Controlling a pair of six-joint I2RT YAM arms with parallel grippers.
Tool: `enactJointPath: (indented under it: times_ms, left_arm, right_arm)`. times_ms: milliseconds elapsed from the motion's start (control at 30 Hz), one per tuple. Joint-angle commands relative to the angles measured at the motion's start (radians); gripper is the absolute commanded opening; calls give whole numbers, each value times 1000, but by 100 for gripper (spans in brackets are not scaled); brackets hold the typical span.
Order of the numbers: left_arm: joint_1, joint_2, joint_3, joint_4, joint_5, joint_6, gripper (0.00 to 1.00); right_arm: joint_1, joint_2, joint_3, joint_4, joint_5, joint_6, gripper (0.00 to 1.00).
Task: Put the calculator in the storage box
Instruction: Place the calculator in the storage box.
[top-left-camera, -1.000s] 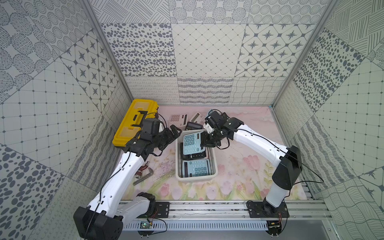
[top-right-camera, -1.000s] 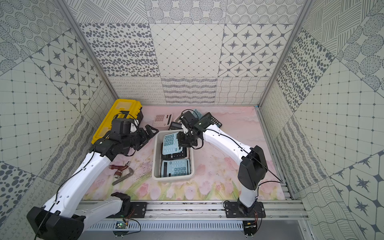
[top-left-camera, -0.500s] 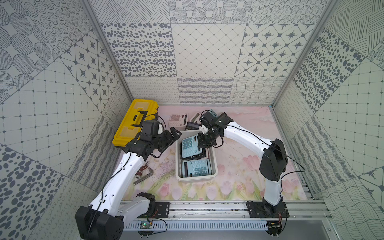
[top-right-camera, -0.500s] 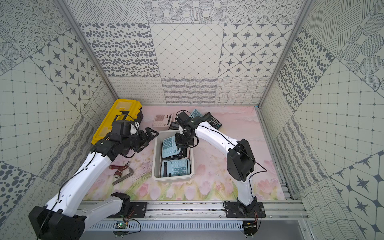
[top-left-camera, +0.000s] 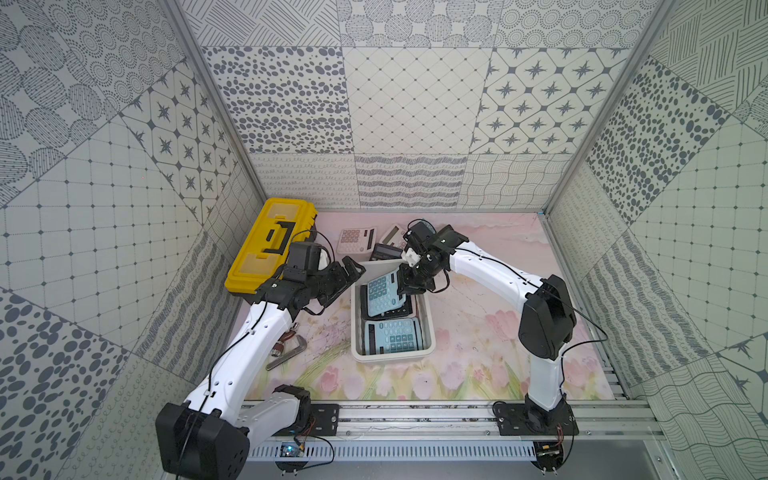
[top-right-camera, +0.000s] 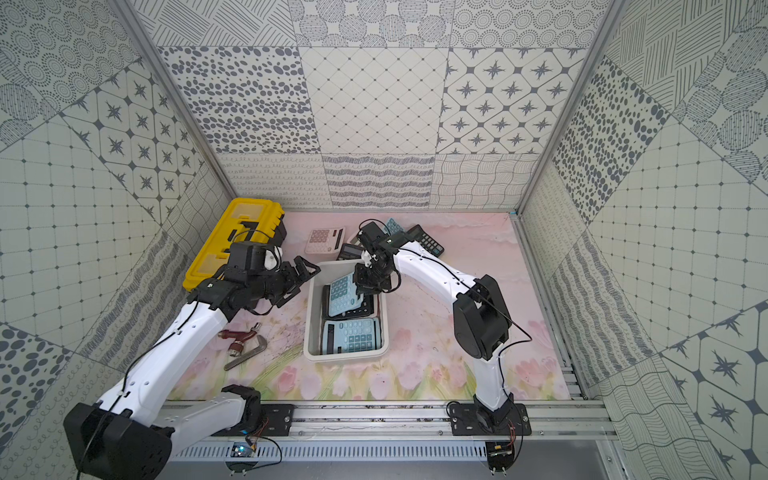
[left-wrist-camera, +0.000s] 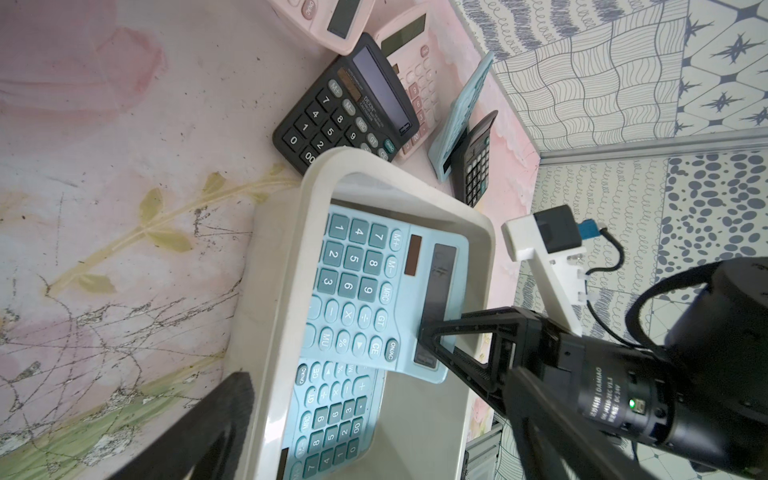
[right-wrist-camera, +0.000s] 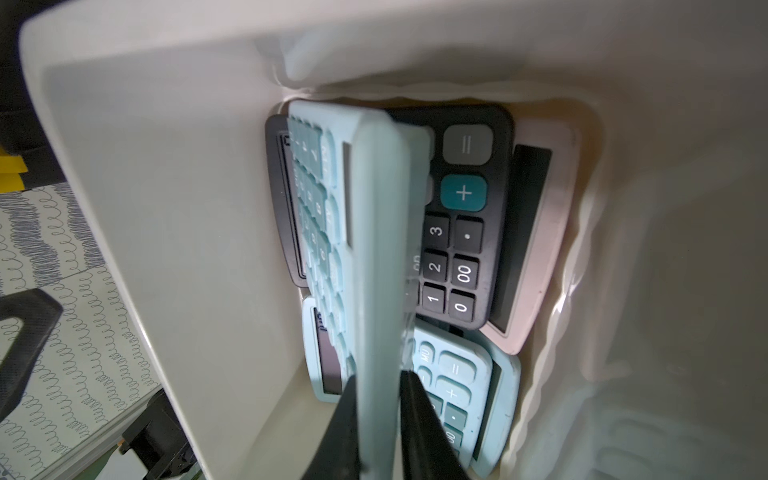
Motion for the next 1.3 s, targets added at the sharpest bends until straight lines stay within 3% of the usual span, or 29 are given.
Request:
enactJointPath:
  times_ms: [0,333,833,1000,1267]
  left_arm:
    - [5,13,-1,55,39,-8,100]
    - [5,21,-11,71,54,-23,100]
    - [4,19,-19,81,57,-28,100]
    - [4,19,-18,81,58,-31,100]
    - [5,30,5,75,53,-21,100]
  right_arm:
    - [-3,-5,-2,57,-17,-13,21]
    - [-3,3,-8,86,4,15,17]
    - [-2,-66,-155,259,17,121,17]
    - [-2,-92,-157,260,35,121,30]
    - [-19,-147,-156,245,40,108,42]
